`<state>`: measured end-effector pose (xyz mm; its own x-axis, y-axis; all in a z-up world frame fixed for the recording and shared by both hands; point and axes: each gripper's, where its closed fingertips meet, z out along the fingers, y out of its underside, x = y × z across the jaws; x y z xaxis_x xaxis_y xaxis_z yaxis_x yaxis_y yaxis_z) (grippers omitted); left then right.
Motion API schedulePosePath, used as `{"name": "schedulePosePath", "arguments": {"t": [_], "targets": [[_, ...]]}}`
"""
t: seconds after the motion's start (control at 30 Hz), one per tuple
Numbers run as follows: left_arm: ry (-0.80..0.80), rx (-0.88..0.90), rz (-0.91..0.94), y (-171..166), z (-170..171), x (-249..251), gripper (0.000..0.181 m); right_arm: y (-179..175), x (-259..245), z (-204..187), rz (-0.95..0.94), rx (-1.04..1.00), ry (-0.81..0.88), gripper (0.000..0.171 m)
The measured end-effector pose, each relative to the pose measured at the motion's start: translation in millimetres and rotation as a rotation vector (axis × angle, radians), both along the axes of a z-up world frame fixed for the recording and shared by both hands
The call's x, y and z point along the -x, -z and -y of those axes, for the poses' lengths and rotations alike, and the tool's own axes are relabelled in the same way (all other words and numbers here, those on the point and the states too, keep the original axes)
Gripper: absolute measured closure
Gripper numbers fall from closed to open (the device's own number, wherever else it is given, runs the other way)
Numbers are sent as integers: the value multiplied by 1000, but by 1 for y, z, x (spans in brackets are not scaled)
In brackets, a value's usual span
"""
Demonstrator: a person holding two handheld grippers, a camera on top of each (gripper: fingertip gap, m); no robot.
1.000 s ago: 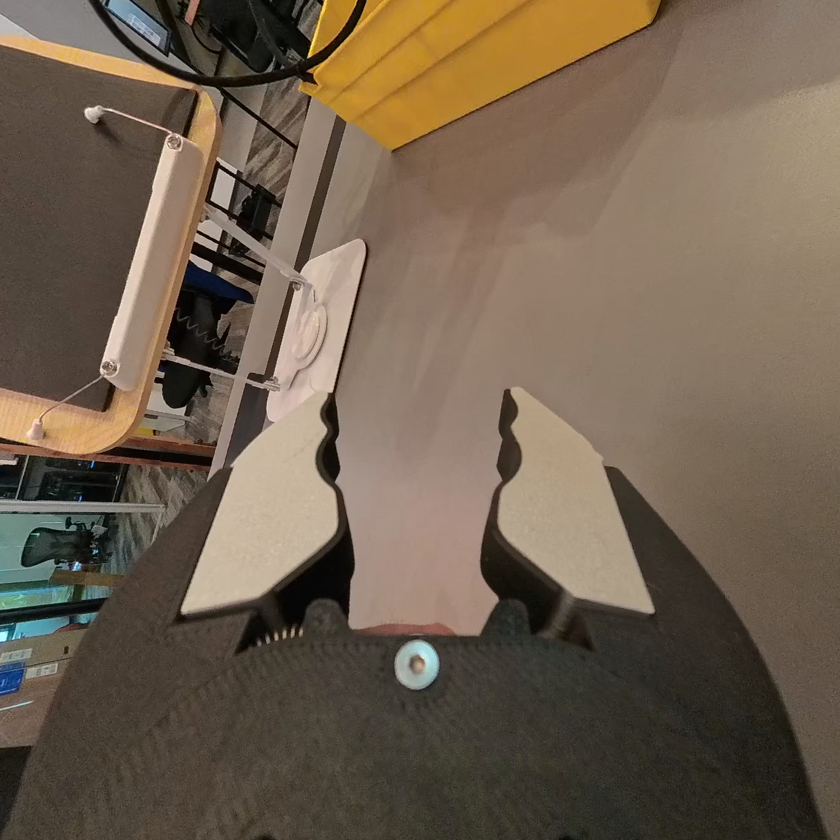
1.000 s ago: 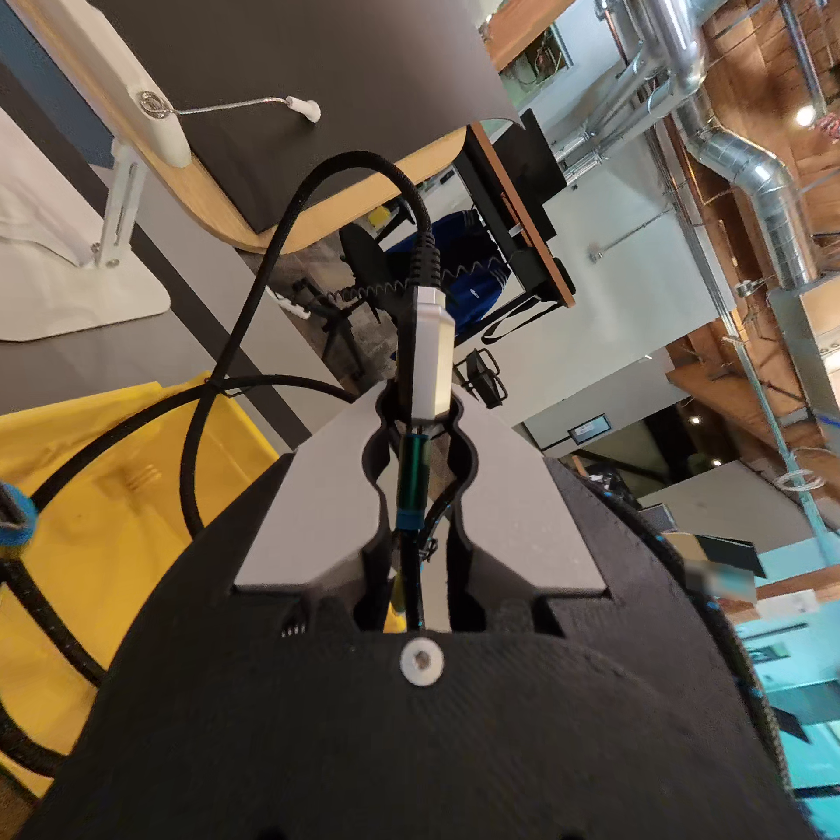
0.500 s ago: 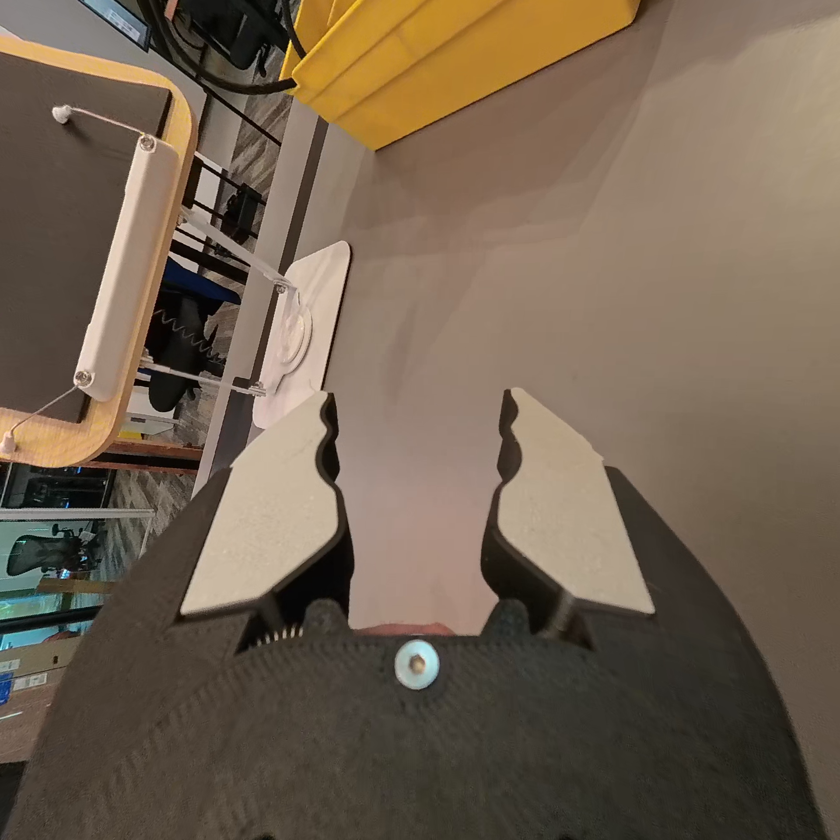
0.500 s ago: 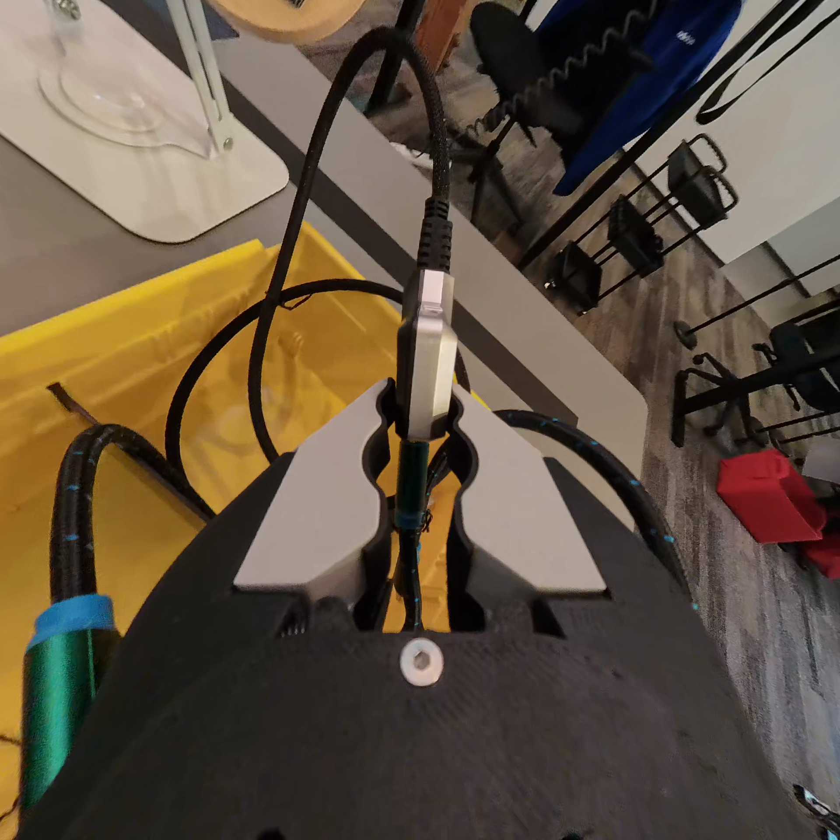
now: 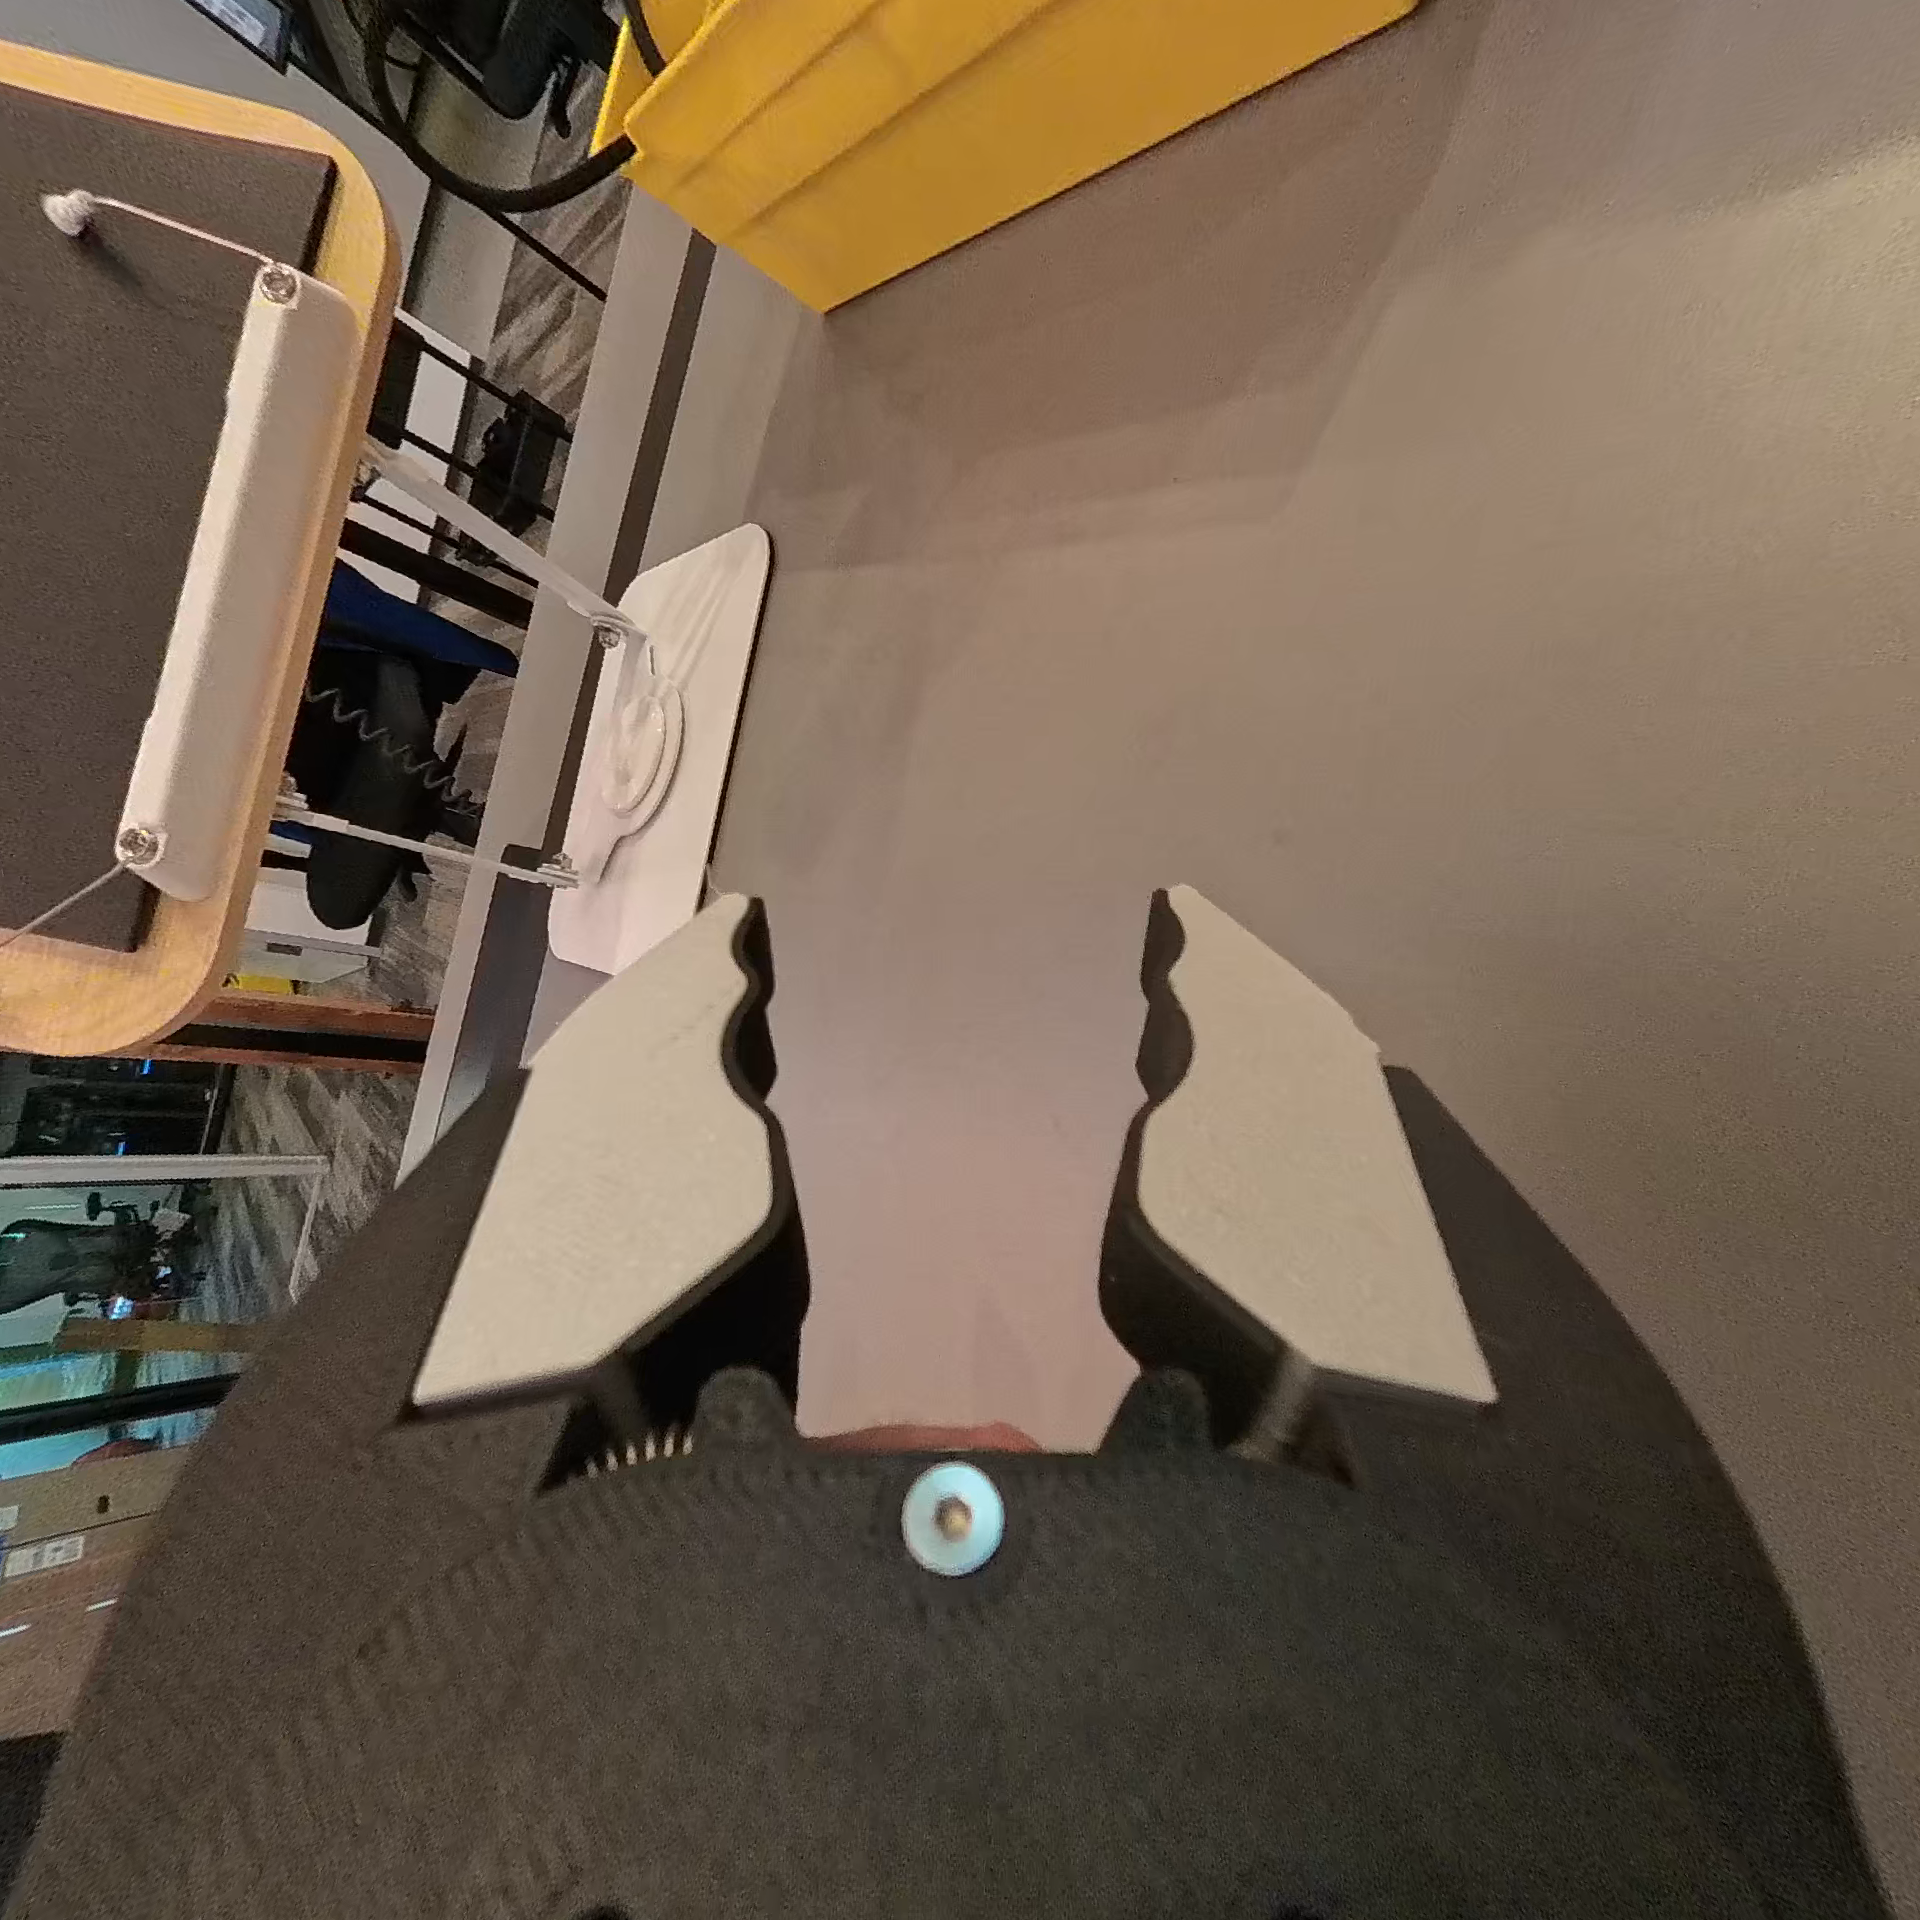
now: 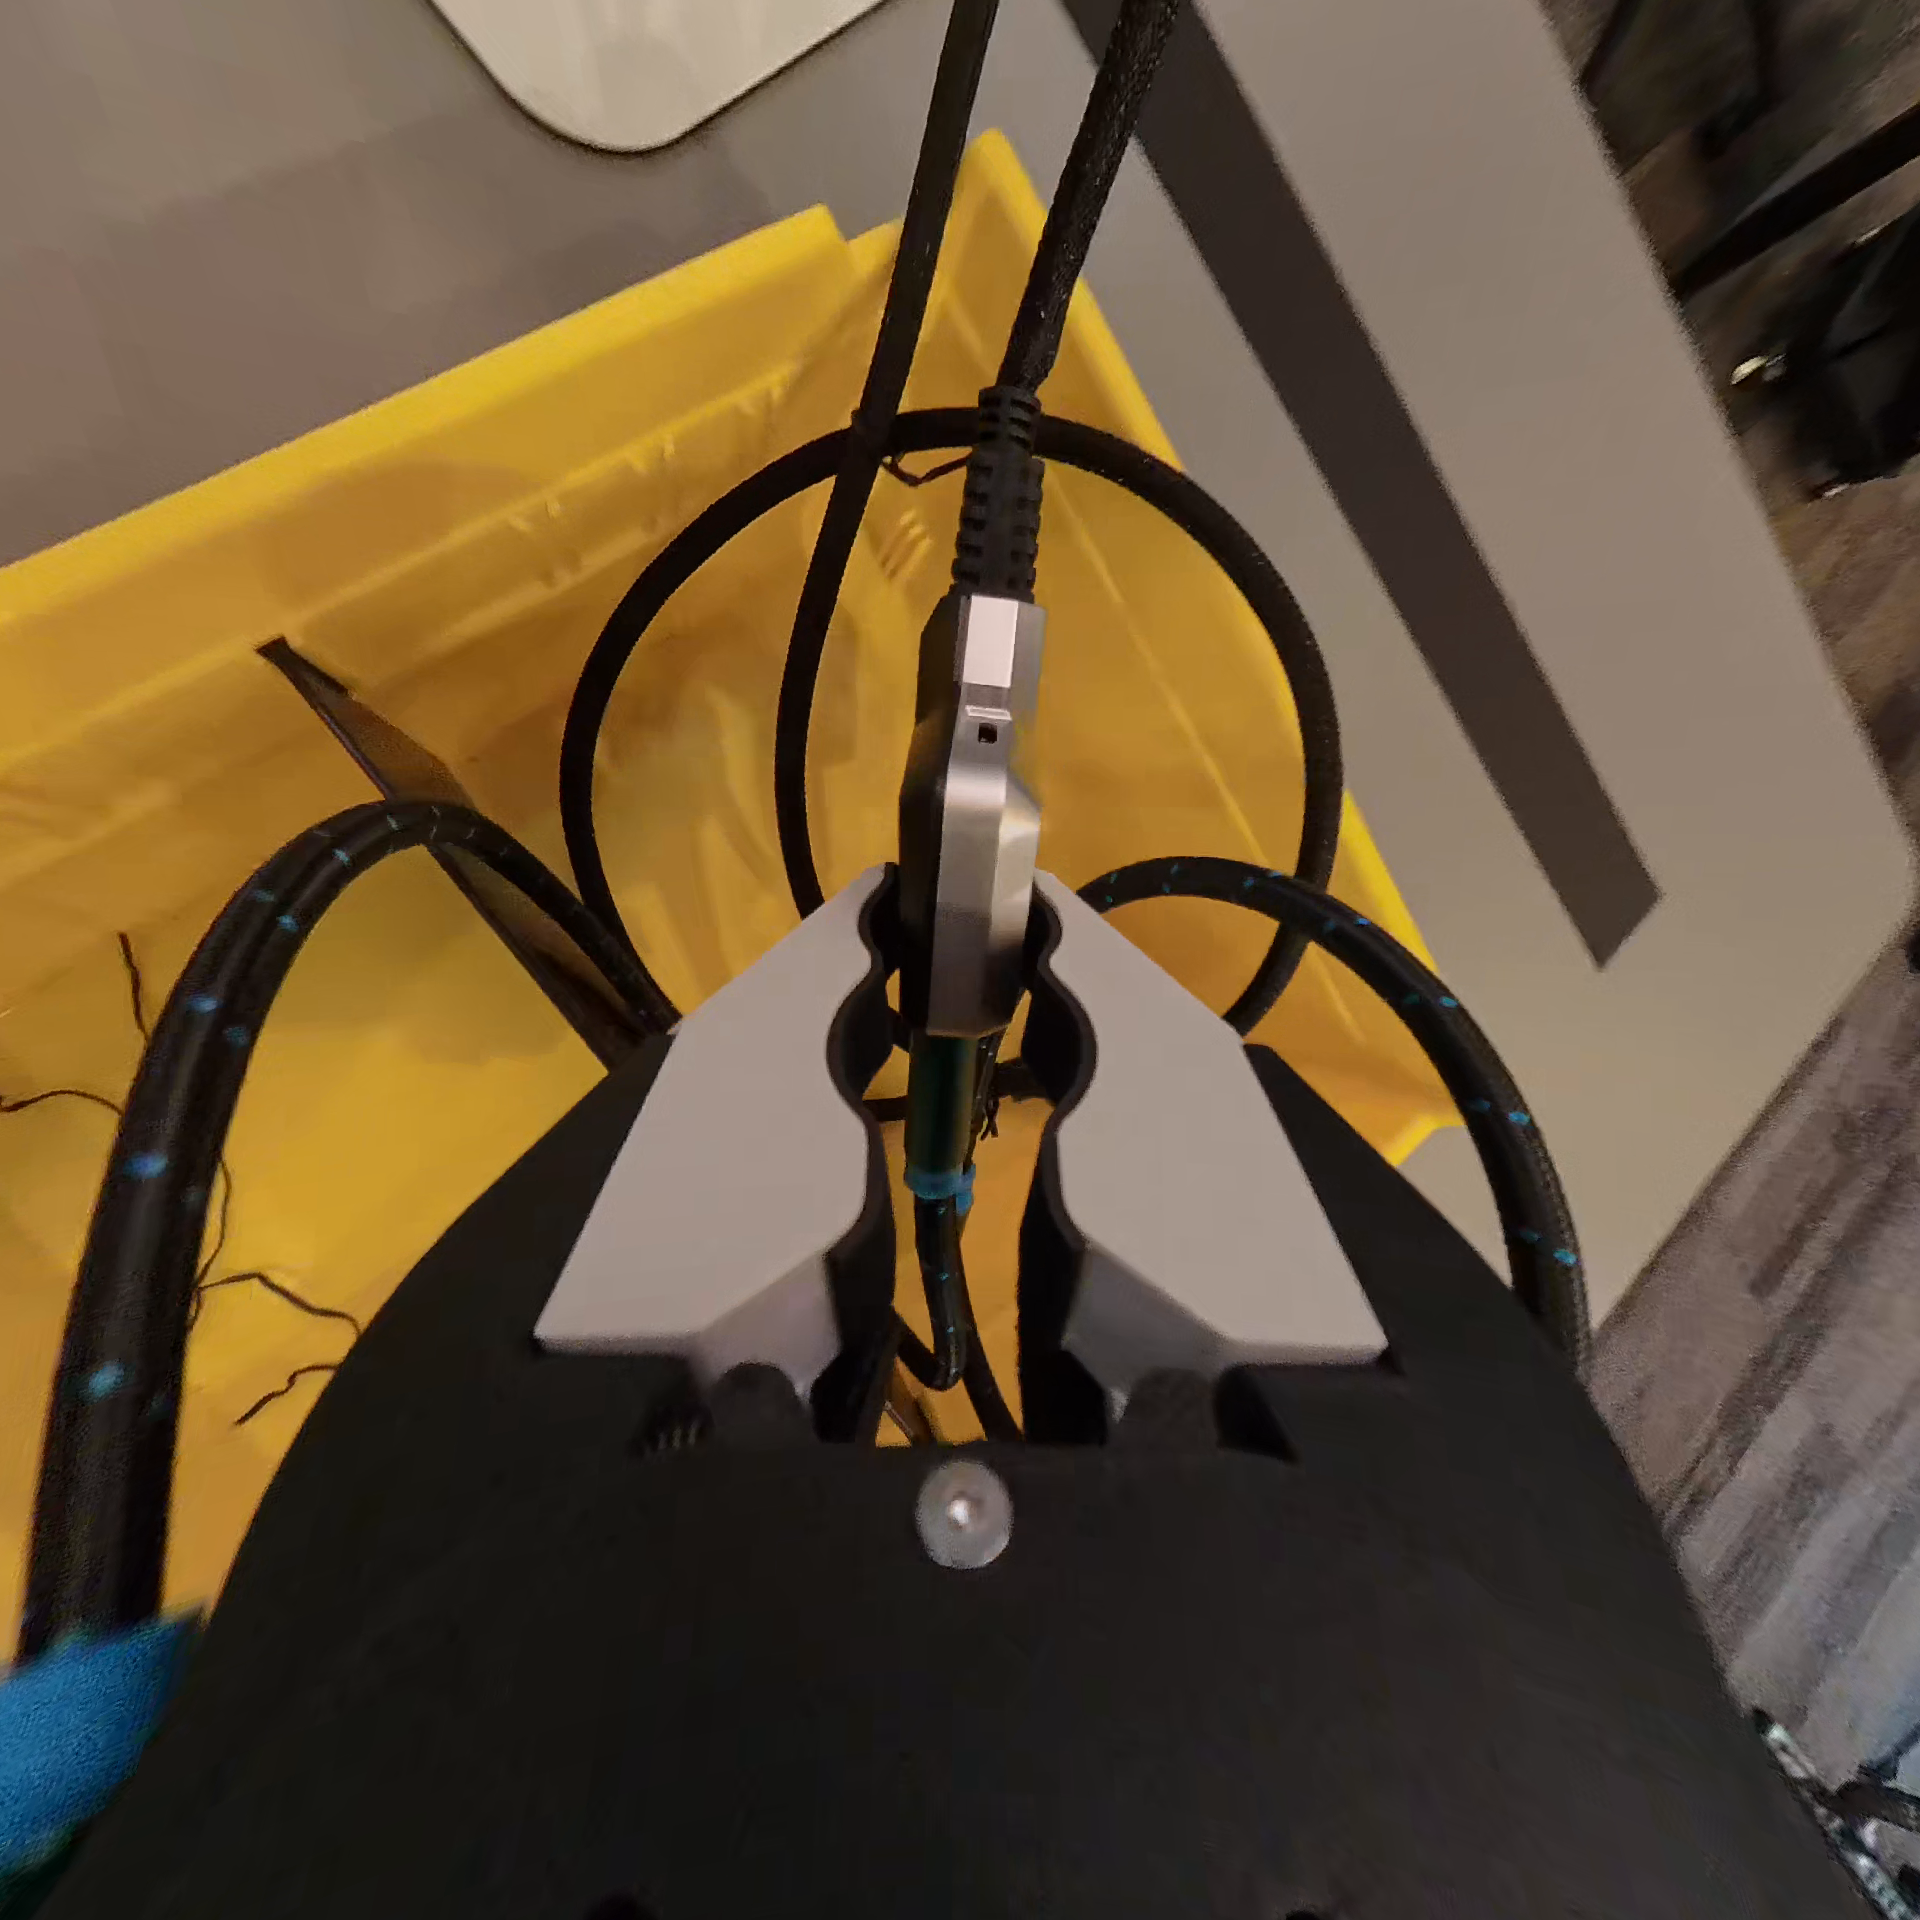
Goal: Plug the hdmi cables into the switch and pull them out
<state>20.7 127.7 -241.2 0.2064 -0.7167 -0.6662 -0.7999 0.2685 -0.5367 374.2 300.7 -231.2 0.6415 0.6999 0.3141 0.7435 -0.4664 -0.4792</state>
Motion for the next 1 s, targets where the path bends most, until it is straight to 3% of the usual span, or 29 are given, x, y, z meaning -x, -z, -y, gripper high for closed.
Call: {"name": "schedulePosePath", "arguments": {"t": [0.2,0.57,0.77,0.83,1.0], "targets": [[2,13,-7,3,2,1,113,21,2,-2,8,198,-24,154],[15,49,7,4,8,-3,112,42,18,8,-232,514,-18,152],[22,58,5,3,12,-3,111,38,16,5,-149,451,10,151],[24,65,10,2,12,-3,111,35,13,8,-105,410,20,140],[24,80,0,5,10,-3,111,23,0,13,-18,338,5,147]]}}
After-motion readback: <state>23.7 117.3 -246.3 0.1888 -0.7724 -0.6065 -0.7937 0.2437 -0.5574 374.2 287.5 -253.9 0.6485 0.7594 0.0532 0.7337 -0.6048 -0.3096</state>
